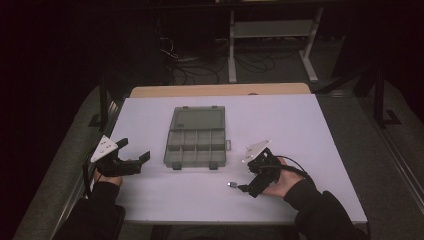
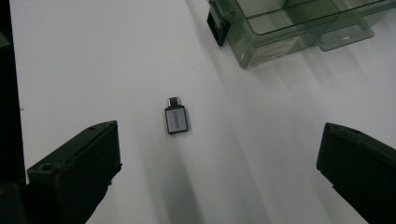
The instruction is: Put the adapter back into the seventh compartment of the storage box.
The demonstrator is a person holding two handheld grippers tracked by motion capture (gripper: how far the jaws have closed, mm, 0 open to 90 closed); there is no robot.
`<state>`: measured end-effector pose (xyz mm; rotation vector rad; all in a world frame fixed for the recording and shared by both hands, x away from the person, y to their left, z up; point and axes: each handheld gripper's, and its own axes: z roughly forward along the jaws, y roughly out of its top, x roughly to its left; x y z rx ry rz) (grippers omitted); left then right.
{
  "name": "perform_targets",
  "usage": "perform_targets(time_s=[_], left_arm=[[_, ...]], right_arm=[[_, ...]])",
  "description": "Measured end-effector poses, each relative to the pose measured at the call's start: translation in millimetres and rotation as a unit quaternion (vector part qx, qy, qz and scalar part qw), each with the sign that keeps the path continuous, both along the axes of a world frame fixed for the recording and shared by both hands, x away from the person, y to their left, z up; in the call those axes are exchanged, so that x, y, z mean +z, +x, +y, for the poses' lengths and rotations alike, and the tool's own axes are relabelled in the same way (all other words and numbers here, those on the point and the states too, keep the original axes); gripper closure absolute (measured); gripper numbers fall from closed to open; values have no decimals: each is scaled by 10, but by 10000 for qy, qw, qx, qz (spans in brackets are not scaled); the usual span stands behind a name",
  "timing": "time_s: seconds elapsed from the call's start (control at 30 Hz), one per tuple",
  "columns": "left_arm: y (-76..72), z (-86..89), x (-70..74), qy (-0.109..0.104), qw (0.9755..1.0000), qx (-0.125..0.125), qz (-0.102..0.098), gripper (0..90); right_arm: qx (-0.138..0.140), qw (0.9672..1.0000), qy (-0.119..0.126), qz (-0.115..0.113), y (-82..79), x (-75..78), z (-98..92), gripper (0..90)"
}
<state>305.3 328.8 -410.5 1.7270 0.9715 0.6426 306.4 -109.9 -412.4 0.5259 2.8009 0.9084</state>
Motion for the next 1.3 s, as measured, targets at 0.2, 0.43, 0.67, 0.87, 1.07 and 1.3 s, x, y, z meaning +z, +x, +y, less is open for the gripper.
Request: perform_targets(time_s=[0.2, 0.43, 0.67, 0.87, 1.07, 1.3], left_arm=[[4, 1, -1, -21, 10000, -24, 5, 0], [7, -2, -3, -27, 10000, -73, 21, 0], [5, 3, 0, -36, 10000, -63, 20, 0], [5, 8, 2, -41, 10000, -63, 20, 0], [6, 2, 0, -36, 10000, -72, 31, 0], [8, 3, -1, -32, 10000, -68, 25, 0]], right_arm=[[155, 9998, -102, 83, 6, -54, 80, 0], [327, 9991, -200, 185, 32, -117, 182, 0], [445, 9979, -286, 372, 94, -158, 273, 139], [495, 9972, -341, 447, 102, -170, 281, 235], [600, 9967, -361, 407, 68, -159, 298, 351], [702, 9950, -452, 540, 65, -182, 341, 457]])
